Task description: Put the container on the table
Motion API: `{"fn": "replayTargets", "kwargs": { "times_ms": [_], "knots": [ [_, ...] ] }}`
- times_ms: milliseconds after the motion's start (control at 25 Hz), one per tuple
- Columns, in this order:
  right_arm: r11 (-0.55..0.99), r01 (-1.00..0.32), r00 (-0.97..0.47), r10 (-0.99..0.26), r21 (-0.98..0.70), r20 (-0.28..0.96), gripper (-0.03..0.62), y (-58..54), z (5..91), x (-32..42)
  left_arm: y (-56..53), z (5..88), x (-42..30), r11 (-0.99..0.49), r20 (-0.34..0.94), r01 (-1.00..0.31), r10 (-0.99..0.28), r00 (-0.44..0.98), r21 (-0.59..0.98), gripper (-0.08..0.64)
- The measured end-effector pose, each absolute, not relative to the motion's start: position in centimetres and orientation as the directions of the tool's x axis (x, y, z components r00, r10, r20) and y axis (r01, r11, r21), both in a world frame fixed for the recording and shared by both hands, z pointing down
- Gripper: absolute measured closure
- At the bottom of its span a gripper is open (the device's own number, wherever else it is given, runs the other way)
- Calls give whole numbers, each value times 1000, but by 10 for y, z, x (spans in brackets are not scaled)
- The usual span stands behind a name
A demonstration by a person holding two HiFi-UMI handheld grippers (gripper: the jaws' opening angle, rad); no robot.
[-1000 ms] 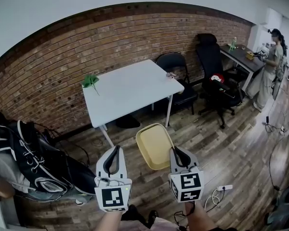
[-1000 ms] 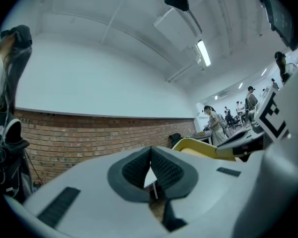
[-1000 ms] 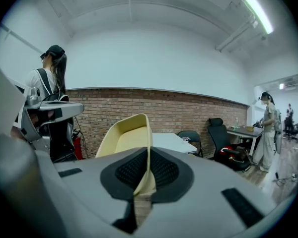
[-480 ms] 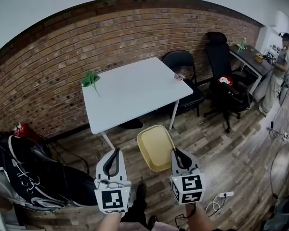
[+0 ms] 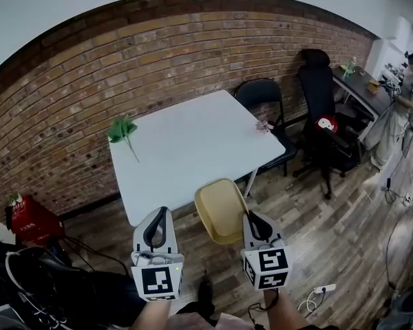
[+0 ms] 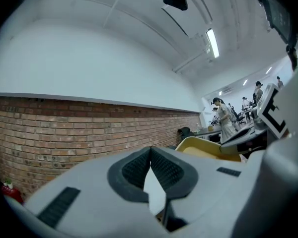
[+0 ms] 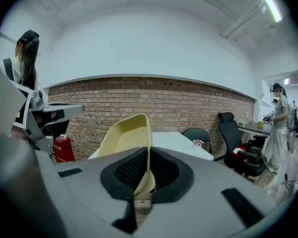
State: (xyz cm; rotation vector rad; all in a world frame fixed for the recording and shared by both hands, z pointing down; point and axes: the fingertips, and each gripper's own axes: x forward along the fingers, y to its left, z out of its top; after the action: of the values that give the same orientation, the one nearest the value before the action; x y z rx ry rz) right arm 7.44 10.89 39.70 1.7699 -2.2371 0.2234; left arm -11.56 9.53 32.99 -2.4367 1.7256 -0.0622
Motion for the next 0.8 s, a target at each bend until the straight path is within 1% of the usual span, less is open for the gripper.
{"fn": "replayTargets", "kwargs": {
  "times_ms": [280,560,800],
  "knots": [
    [218,-974,-193,-940,60,282,575,46,381,67,30,320,-120,-346,-64,-924,-931,360,-162,549],
    [188,-980,-165,-950,63,266,575,11,375,80,-7,324,-110,-365,-62,-917,-923,379,-161,549],
    [173,-983,-151,-949,57,277,575,-22,384,94,-39,337,-95,-381,-48,-911,-918,392,-160,549]
  ]
}}
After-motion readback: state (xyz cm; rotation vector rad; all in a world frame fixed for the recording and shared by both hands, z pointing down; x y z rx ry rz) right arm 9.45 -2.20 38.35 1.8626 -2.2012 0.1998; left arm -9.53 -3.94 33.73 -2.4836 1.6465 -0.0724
